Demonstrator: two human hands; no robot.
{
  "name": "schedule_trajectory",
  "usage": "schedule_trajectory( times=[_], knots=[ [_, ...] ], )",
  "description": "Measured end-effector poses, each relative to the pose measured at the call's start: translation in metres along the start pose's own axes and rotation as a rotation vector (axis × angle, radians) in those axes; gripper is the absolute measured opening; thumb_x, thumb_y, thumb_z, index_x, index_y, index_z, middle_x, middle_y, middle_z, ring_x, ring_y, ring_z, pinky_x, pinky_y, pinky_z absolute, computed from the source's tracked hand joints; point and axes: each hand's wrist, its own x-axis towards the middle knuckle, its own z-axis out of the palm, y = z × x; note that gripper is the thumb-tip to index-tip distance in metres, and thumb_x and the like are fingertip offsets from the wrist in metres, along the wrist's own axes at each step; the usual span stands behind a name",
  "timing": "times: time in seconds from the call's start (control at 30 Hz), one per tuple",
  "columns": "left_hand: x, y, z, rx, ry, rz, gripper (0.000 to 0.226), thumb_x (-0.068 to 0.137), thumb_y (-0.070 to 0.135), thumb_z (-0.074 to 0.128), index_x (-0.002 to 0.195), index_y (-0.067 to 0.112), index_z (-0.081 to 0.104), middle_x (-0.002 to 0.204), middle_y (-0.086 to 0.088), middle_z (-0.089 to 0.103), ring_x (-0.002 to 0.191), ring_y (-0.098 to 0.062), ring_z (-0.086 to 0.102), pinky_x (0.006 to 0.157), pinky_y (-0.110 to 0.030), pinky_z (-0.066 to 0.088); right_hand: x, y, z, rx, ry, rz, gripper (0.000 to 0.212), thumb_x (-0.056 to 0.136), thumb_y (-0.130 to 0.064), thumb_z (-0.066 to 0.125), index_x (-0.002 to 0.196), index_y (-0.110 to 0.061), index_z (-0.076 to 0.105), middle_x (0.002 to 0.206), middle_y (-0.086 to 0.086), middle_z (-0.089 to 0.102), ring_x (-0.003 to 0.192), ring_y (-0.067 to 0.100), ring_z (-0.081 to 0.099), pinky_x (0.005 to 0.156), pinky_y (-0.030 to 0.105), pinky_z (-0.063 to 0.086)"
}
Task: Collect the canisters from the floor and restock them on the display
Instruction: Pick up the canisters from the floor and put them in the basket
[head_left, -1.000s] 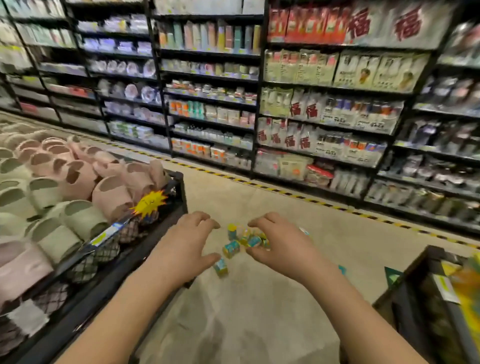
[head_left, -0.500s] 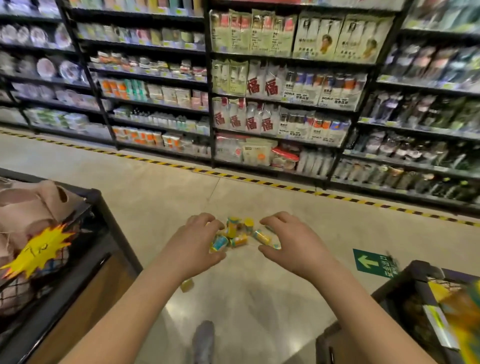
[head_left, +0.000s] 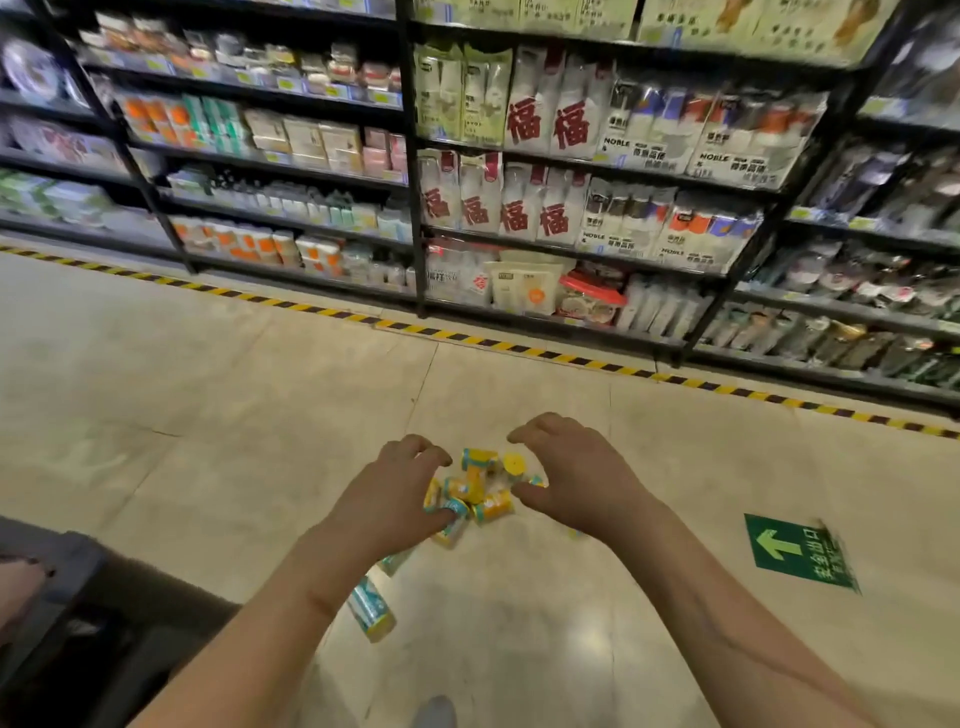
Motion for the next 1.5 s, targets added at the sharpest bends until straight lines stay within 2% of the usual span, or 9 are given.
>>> schedule_trajectory(
  times=[0.27, 0.43, 0.57, 0.67, 0.8, 0.97, 1.13, 1.27, 1.5],
  knots=[
    [0.12, -0.03, 0.017, -0.003, -0.089, -0.048, 0.062, 0.086, 0.046, 0.071, 0.14, 0.027, 0.049, 0.14, 0.004, 0.044, 0.13, -0.02, 0.042, 0.098, -0.037, 0.047, 0.11, 0.075, 0.033, 0.113, -0.03, -0.054, 0.05, 0.089, -0.046, 0.064, 0.136, -0.03, 0.057, 0.127, -0.008, 0.057, 0.115, 0.017, 0.056, 0.091, 0.036, 0.046],
    [0.193, -0.051, 0.065, -0.071, -0.032, -0.133, 0.056, 0.087, 0.047, 0.07, 0.137, 0.03, 0.051, 0.136, 0.009, 0.046, 0.123, -0.014, 0.046, 0.09, -0.029, 0.046, 0.181, 0.141, 0.086, 0.17, -0.072, -0.095, 0.049, 0.086, -0.049, 0.059, 0.131, -0.03, 0.059, 0.12, -0.011, 0.058, 0.11, 0.015, 0.057, 0.084, 0.032, 0.044],
    [0.252, -0.083, 0.131, -0.087, -0.079, -0.202, 0.055, 0.085, 0.043, 0.071, 0.134, 0.026, 0.053, 0.132, 0.006, 0.048, 0.12, -0.019, 0.05, 0.088, -0.03, 0.047, 0.246, 0.188, 0.155, 0.142, -0.115, -0.105, 0.051, 0.084, -0.045, 0.066, 0.132, -0.03, 0.06, 0.121, -0.009, 0.06, 0.111, 0.018, 0.058, 0.083, 0.03, 0.039],
    [0.291, -0.118, 0.19, -0.092, -0.113, -0.247, 0.059, 0.084, 0.044, 0.074, 0.136, 0.025, 0.053, 0.135, 0.004, 0.048, 0.121, -0.021, 0.051, 0.092, -0.035, 0.049, 0.292, 0.216, 0.217, 0.138, -0.146, -0.116, 0.054, 0.083, -0.042, 0.07, 0.134, -0.028, 0.06, 0.121, -0.004, 0.06, 0.111, 0.023, 0.059, 0.087, 0.035, 0.044],
    [0.336, -0.169, 0.277, -0.04, -0.213, -0.273, 0.062, 0.086, 0.046, 0.07, 0.14, 0.022, 0.05, 0.14, -0.001, 0.046, 0.127, -0.024, 0.047, 0.092, -0.036, 0.048, 0.334, 0.247, 0.312, 0.102, -0.202, -0.131, 0.051, 0.086, -0.039, 0.071, 0.133, -0.023, 0.06, 0.123, 0.002, 0.059, 0.113, 0.029, 0.056, 0.094, 0.04, 0.042],
    [0.376, -0.227, 0.39, -0.016, -0.314, -0.305, 0.061, 0.085, 0.045, 0.071, 0.136, 0.019, 0.051, 0.136, -0.005, 0.048, 0.124, -0.028, 0.048, 0.091, -0.04, 0.05, 0.357, 0.275, 0.444, 0.089, -0.242, -0.133, 0.05, 0.074, -0.034, 0.077, 0.12, -0.016, 0.069, 0.107, 0.01, 0.065, 0.096, 0.037, 0.064, 0.079, 0.044, 0.05],
    [0.4, -0.272, 0.494, 0.008, -0.427, -0.328, 0.062, 0.085, 0.044, 0.07, 0.134, 0.014, 0.047, 0.13, -0.009, 0.048, 0.121, -0.03, 0.048, 0.088, -0.041, 0.049, 0.375, 0.283, 0.547, 0.064, -0.317, -0.097, 0.054, 0.086, -0.041, 0.071, 0.135, -0.021, 0.059, 0.132, 0.005, 0.06, 0.12, 0.031, 0.058, 0.094, 0.044, 0.049],
    [0.412, -0.296, 0.565, 0.023, -0.445, -0.371, 0.068, 0.084, 0.046, 0.07, 0.138, 0.015, 0.041, 0.135, -0.009, 0.045, 0.122, -0.029, 0.046, 0.086, -0.041, 0.049, 0.385, 0.292, 0.606, 0.02, -0.398, -0.071, 0.06, 0.091, -0.046, 0.065, 0.144, -0.023, 0.049, 0.15, 0.004, 0.046, 0.135, 0.028, 0.046, 0.105, 0.044, 0.042],
    [0.444, -0.315, 0.648, 0.005, -0.424, -0.495, 0.079, 0.079, 0.051, 0.077, 0.134, 0.01, 0.039, 0.134, -0.011, 0.045, 0.128, -0.03, 0.044, 0.099, -0.042, 0.045, 0.403, 0.313, 0.661, 0.108, -0.34, -0.052, 0.057, 0.085, -0.038, 0.074, 0.134, -0.015, 0.058, 0.137, 0.01, 0.055, 0.12, 0.034, 0.057, 0.096, 0.047, 0.048]
  ],
)
